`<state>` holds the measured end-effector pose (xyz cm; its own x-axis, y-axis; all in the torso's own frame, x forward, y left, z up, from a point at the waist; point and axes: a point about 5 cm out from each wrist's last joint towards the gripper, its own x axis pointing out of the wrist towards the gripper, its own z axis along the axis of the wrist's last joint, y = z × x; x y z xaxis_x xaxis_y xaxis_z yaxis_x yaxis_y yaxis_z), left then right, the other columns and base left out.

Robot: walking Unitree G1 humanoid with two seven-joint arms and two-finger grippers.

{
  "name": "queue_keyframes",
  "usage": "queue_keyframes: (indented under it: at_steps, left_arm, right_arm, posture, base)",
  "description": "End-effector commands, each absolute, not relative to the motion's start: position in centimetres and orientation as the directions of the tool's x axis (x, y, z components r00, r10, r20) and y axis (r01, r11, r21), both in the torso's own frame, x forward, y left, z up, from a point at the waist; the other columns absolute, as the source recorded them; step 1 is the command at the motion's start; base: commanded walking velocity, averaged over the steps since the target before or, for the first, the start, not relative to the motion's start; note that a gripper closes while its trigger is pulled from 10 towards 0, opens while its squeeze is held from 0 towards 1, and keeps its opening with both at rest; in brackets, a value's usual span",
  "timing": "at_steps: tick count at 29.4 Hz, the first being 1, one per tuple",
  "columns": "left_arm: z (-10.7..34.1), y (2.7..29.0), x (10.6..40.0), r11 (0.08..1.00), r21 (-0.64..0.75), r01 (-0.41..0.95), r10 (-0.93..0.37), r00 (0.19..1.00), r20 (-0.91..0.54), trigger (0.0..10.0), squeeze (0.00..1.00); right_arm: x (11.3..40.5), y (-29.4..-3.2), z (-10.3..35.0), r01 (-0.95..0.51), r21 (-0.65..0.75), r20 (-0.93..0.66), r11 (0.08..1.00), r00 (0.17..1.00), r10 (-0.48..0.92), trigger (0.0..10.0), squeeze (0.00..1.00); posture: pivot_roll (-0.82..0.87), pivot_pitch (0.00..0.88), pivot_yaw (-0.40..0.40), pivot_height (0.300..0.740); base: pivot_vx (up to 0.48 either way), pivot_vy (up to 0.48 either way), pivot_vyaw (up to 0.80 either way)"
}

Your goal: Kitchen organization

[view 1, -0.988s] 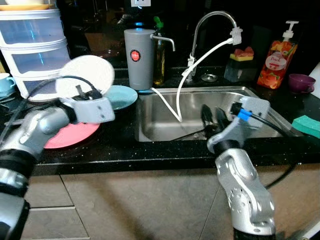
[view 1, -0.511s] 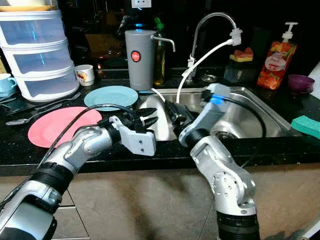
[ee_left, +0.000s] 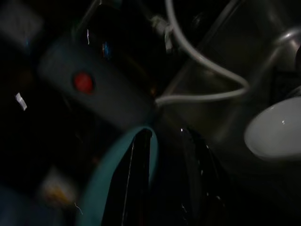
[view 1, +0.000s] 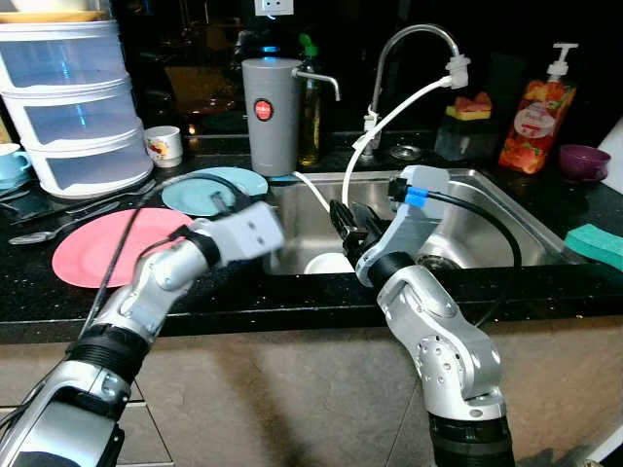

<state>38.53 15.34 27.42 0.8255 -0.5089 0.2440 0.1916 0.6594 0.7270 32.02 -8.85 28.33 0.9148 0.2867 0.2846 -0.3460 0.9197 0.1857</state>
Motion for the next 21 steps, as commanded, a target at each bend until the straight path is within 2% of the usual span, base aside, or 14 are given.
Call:
queue_keyframes:
  at_steps: [1,2,3,4,5,6,7,9,10,11,13,15,18,21]
  left_arm:
    - [26.9,15.9,38.6,0.730,0.627,0.272,-0.488,0.849,0.200,10.0,0.00]
    - [27.1,15.8,38.5,0.812,0.467,0.350,-0.481,0.854,0.197,10.0,0.00]
    - [27.1,15.8,38.5,0.812,0.467,0.350,-0.481,0.854,0.197,10.0,0.00]
    - [27.3,15.7,38.3,0.865,0.295,0.405,-0.474,0.854,0.216,10.0,0.00]
    - [27.3,15.7,38.3,0.865,0.295,0.405,-0.474,0.854,0.216,10.0,0.00]
    - [27.6,15.5,37.9,0.886,0.127,0.445,-0.463,0.851,0.249,10.0,0.00]
    - [27.6,15.5,37.9,0.886,0.127,0.445,-0.463,0.851,0.249,10.0,0.00]
    - [27.8,15.6,37.3,0.887,-0.084,0.454,-0.413,0.862,0.294,10.0,0.00]
    - [27.8,15.6,37.3,0.887,-0.084,0.454,-0.413,0.862,0.294,10.0,0.00]
    - [27.6,16.0,37.2,0.891,-0.162,0.424,-0.362,0.880,0.309,10.0,0.00]
    - [27.6,16.0,37.2,0.891,-0.162,0.424,-0.362,0.880,0.309,10.0,0.00]
    - [26.7,17.1,37.1,0.903,-0.248,0.352,-0.282,0.918,0.278,10.0,0.00]
    - [25.6,18.0,37.1,0.920,-0.253,0.301,-0.262,0.949,0.174,10.0,0.00]
    - [26.4,18.6,36.7,0.937,-0.196,0.291,-0.253,0.947,0.198,10.0,0.00]
  right_arm:
    - [31.6,-8.8,28.9,-0.348,0.143,0.325,0.927,0.901,0.287,10.0,0.00]
    - [31.5,-9.2,29.1,-0.319,0.117,0.345,0.941,0.901,0.263,10.0,0.00]
    - [31.5,-9.2,29.1,-0.319,0.117,0.345,0.941,0.901,0.263,10.0,0.00]
    - [31.5,-9.6,29.2,-0.282,0.103,0.363,0.954,0.904,0.228,10.0,0.00]
    - [31.5,-9.6,29.2,-0.282,0.103,0.363,0.954,0.904,0.228,10.0,0.00]
    - [31.4,-10.5,29.1,-0.220,0.096,0.376,0.971,0.911,0.169,10.0,0.00]
    - [31.4,-10.5,29.1,-0.220,0.096,0.376,0.971,0.911,0.169,10.0,0.00]
    - [31.4,-12.0,28.7,-0.113,0.089,0.375,0.990,0.924,0.071,10.0,0.00]
    - [31.4,-12.0,28.7,-0.113,0.089,0.375,0.990,0.924,0.071,10.0,0.00]
    - [31.4,-12.8,28.2,-0.070,0.083,0.362,0.994,0.932,0.035,10.0,0.00]
    - [31.4,-12.8,28.2,-0.070,0.083,0.362,0.994,0.932,0.035,10.0,0.00]
    - [31.3,-14.3,27.4,-0.016,0.067,0.338,0.998,0.941,-0.008,10.0,0.00]
    - [31.3,-15.2,27.0,0.011,0.058,0.325,0.998,0.945,-0.030,10.0,0.00]
    - [31.3,-15.9,26.9,0.030,0.071,0.324,0.997,0.945,-0.052,10.0,0.00]
  posture:
    - [0.04,0.112,0.002,0.740]
    - [0.04,0.112,0.002,0.740]
    - [0.04,0.112,0.002,0.740]
    - [0.04,0.112,0.002,0.740]
    - [0.04,0.112,0.002,0.740]
    - [0.05,0.115,0.002,0.740]
    - [0.05,0.115,0.002,0.740]
    - [0.05,0.115,0.002,0.740]
    - [0.05,0.115,0.002,0.740]
    - [0.04,0.117,0.003,0.740]
    - [0.04,0.117,0.003,0.740]
    - [0.04,0.119,0.005,0.740]
    - [0.03,0.121,0.010,0.740]
    - [0.03,0.124,0.011,0.740]
  base:
    - [0.000,0.000,0.00]
    - [0.000,0.000,0.00]
    - [0.000,0.000,0.00]
    - [0.000,0.000,0.00]
    - [0.000,0.000,0.00]
    - [0.000,0.000,0.00]
    - [0.000,0.000,0.00]
    - [0.000,0.000,0.00]
    - [0.000,0.000,0.00]
    - [0.000,0.000,0.00]
    - [0.000,0.000,0.00]
    - [0.000,0.000,0.00]
    - [0.000,0.000,0.00]
    - [0.000,0.000,0.00]
